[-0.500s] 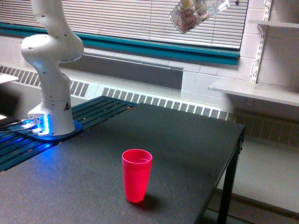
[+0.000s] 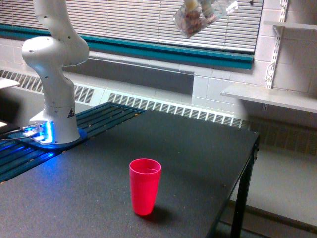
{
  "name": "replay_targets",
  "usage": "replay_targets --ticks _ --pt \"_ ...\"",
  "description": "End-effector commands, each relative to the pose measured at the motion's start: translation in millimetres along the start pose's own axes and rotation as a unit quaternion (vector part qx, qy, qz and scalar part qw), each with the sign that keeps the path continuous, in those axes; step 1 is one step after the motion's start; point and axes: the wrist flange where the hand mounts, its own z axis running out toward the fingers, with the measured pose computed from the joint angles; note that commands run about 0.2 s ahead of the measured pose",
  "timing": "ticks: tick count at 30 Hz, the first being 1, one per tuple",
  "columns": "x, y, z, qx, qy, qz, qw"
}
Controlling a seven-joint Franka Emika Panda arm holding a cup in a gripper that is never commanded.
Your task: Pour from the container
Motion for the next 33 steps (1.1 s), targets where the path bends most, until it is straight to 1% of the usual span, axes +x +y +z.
replay_targets --ticks 1,7,16,23,26,30,33 --pt "-9 24 13.7 -0.014 -0.008 0.01 0.9998" --pt "-27 56 32.8 -0.042 -0.022 0.012 0.9988" --pt "-58 102 55.9 -0.07 -0.046 0.024 0.9962" --pt "-80 138 69.8 -0.091 -0.061 0.032 0.9934" --pt "-86 151 73.6 -0.1 -0.062 0.035 0.9925" --pt "-97 167 80.7 -0.107 -0.071 0.042 0.9908" --pt "-104 179 86.1 -0.119 -0.075 0.044 0.9891"
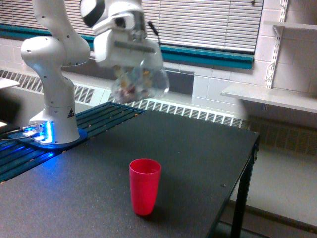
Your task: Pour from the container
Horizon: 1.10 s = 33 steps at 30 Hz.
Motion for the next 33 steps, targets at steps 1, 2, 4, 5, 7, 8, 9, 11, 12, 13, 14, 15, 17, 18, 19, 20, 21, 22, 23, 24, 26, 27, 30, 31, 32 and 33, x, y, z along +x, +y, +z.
replay_targets --ticks 1,2,4,5,7,8,9,11,12,13,14,15,17,18,19,20,21,22,23,24,26,27,30,31,32,33 --pt "-7 23 12.1 -0.014 -0.002 0.016 0.9998" --pt "-9 27 15.7 -0.017 -0.005 0.017 0.9997" --pt "-13 31 20.9 -0.022 -0.009 0.019 0.9995" --pt "-15 33 23.6 -0.024 -0.012 0.02 0.9995" --pt "-18 36 29.1 -0.027 -0.016 0.02 0.9993" --pt "-20 38 31.9 -0.03 -0.017 0.02 0.9992" --pt "-20 42 34.9 -0.032 -0.019 0.021 0.9991" --pt "-20 47 41.5 -0.032 -0.024 0.014 0.9991" --pt "-21 47 44.5 -0.033 -0.026 0.012 0.999" --pt "-23 46 47.5 -0.035 -0.027 0.01 0.999" --pt "-26 45 51.7 -0.036 -0.029 0.008 0.9989" --pt "-28 44 53.8 -0.037 -0.031 0.006 0.9988" --pt "-32 44 59.7 -0.039 -0.034 0.002 0.9986" --pt "-36 42 63.2 -0.041 -0.037 -0.002 0.9985" --pt "-39 39 64.8 -0.042 -0.039 -0.002 0.9984" --pt "-43 37 67.2 -0.044 -0.041 -0.004 0.9982" --pt "-45 36 69.5 -0.045 -0.044 -0.005 0.998" --pt "-48 37 72.4 -0.047 -0.047 -0.006 0.9978" --pt "-49 38 74.4 -0.049 -0.049 -0.007 0.9976" --pt "-51 38 76.6 -0.05 -0.052 -0.008 0.9974" --pt "-52 40 82.1 -0.057 -0.058 -0.01 0.9967" --pt "-51 43 84.2 -0.058 -0.059 -0.012 0.9965" --pt "-56 38 90.0 -0.067 -0.064 -0.017 0.9955" --pt "-54 43 91.8 -0.069 -0.065 -0.018 0.9953" --pt "-52 46 93.8 -0.07 -0.067 -0.02 0.9951" --pt "-52 46 95.7 -0.073 -0.068 -0.02 0.9948"
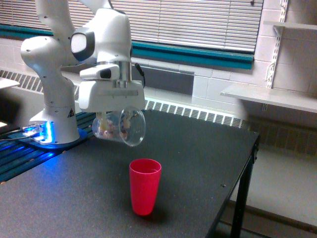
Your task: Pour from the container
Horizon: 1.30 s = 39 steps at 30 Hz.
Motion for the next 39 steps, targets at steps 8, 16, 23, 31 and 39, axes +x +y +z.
replay_targets --ticks 8,16,23,31,39 --pt "2 0 17.7 -0.03 -0.009 -0.012 0.9994" --pt "-2 -14 21.2 -0.044 -0.016 -0.024 0.9986" --pt "10 -11 24.2 -0.057 -0.019 -0.039 0.9974" --pt "5 -24 20.9 -0.075 -0.02 -0.059 0.9952" --pt "7 -26 17.4 -0.098 -0.027 -0.084 0.9913"
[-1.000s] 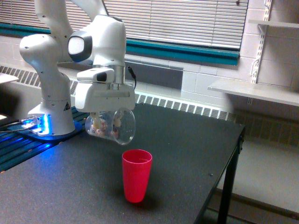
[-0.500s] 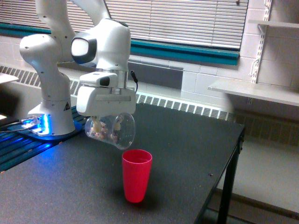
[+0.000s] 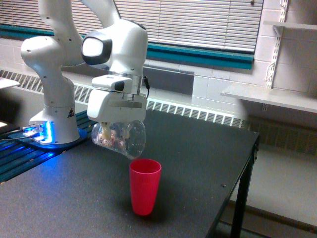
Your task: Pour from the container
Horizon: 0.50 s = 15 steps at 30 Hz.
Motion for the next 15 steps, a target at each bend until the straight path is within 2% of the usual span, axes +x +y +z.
replay_targets --ticks 1,15 --pt "2.5 -5.1 -7.7 -0.012 0.0 -0.018 0.9998" --pt "6.8 -1.4 -12.8 -0.039 -0.003 -0.029 0.9988"
